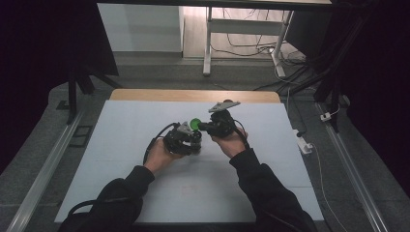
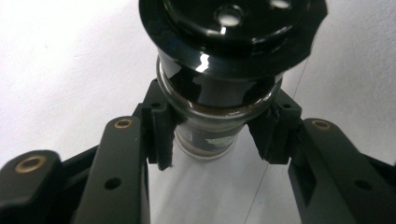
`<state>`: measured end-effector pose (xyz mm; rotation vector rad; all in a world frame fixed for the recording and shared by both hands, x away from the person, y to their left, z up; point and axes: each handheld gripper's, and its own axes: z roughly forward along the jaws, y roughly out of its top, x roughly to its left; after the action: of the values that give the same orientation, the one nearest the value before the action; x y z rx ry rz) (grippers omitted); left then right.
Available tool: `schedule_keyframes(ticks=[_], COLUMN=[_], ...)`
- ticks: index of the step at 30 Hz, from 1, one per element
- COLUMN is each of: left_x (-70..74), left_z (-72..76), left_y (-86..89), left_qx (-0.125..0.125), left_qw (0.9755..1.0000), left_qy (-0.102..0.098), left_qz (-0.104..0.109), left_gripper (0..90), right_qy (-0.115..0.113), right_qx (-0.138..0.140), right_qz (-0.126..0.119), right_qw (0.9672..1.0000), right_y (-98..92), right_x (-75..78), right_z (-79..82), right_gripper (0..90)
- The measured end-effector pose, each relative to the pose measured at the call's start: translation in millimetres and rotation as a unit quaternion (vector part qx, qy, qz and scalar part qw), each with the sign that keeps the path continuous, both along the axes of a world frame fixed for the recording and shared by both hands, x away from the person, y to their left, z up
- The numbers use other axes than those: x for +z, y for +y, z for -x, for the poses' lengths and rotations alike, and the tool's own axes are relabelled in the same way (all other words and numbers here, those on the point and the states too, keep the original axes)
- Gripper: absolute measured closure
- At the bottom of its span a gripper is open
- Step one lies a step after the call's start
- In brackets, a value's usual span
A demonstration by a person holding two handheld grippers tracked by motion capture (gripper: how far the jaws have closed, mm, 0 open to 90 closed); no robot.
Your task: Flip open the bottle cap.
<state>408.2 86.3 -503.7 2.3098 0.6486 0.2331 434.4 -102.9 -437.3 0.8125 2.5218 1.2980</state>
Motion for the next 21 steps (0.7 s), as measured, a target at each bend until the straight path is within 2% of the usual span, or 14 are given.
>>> schedule_keyframes(ticks=[4, 13, 21], left_x=[-0.1, 0.2, 2.5], left_z=[0.1, 0.0, -0.7], left_y=[0.0, -0.2, -1.6], left_qx=[0.001, 0.002, 0.004], left_qw=[1.0000, 1.0000, 0.9999], left_qy=[0.000, 0.001, -0.003], left_qz=[0.001, 0.000, -0.013], left_gripper=[54.1, 53.9, 50.5], right_qy=[0.008, 0.002, 0.003], right_qx=[-0.003, -0.001, 0.007], right_qz=[-0.006, 0.002, -0.006], right_qw=[0.9999, 1.0000, 0.9999], right_y=[0.2, 1.1, -0.7], right_x=[-1.7, -0.2, 3.2], right_z=[-3.4, -2.6, 0.4], right_gripper=[89.7, 89.6, 89.3])
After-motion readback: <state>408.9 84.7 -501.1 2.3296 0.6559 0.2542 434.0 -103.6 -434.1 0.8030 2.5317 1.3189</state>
